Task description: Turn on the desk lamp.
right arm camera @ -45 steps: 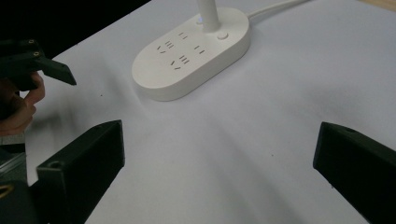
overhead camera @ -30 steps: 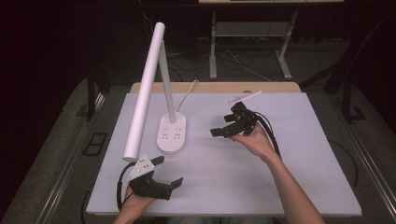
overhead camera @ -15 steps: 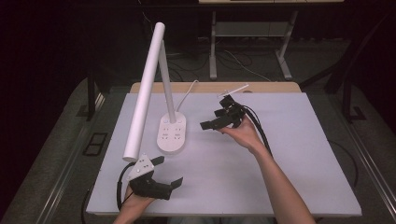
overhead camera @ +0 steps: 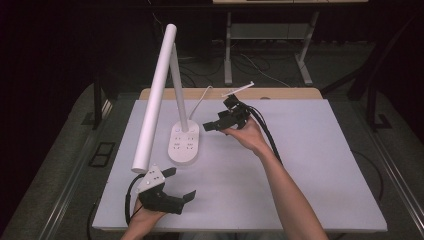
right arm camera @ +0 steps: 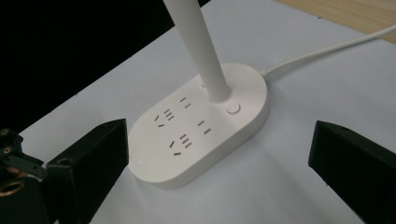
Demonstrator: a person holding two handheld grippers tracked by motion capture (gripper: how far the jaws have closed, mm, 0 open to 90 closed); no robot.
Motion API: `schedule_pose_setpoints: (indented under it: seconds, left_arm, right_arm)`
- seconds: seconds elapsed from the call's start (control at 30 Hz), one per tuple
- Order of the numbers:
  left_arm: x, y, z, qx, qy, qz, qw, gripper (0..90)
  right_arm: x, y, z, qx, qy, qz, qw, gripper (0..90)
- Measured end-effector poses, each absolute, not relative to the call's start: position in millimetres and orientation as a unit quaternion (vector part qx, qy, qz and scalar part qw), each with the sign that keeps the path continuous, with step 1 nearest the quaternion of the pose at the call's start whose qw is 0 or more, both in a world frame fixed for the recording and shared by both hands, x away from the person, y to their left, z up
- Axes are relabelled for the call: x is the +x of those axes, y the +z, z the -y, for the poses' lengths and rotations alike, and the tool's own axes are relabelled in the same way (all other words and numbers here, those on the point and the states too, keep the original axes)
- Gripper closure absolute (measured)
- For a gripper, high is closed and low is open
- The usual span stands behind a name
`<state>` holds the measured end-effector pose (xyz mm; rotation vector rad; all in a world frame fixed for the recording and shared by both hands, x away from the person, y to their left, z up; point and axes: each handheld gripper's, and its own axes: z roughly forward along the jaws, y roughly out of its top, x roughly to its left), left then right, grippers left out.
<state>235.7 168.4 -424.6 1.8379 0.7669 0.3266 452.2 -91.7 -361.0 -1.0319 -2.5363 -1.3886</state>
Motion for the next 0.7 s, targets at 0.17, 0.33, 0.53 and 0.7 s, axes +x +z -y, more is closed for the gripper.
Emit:
schedule_pose_setpoints:
  seconds: [0.17,0.33,0.53,0.7]
  left_arm:
    - [236.6,-424.6,-169.4,0.770,0.138,-0.321,0.533,0.0]
    - [236.3,-424.3,-169.4,0.770,0.138,-0.321,0.534,0.0]
    - [236.5,-424.1,-170.7,0.770,0.137,-0.321,0.534,0.0]
    - [236.1,-423.8,-170.1,0.772,0.135,-0.317,0.534,0.0]
  right_arm:
    - [461.9,-359.3,82.1,-0.334,-0.449,0.828,0.035,6.2]
    - [468.5,-362.1,73.9,-0.329,-0.450,0.829,0.035,16.7]
    - [474.8,-369.6,62.5,-0.333,-0.446,0.831,0.019,31.7]
    - [477.4,-373.9,59.2,-0.333,-0.451,0.828,0.011,44.7]
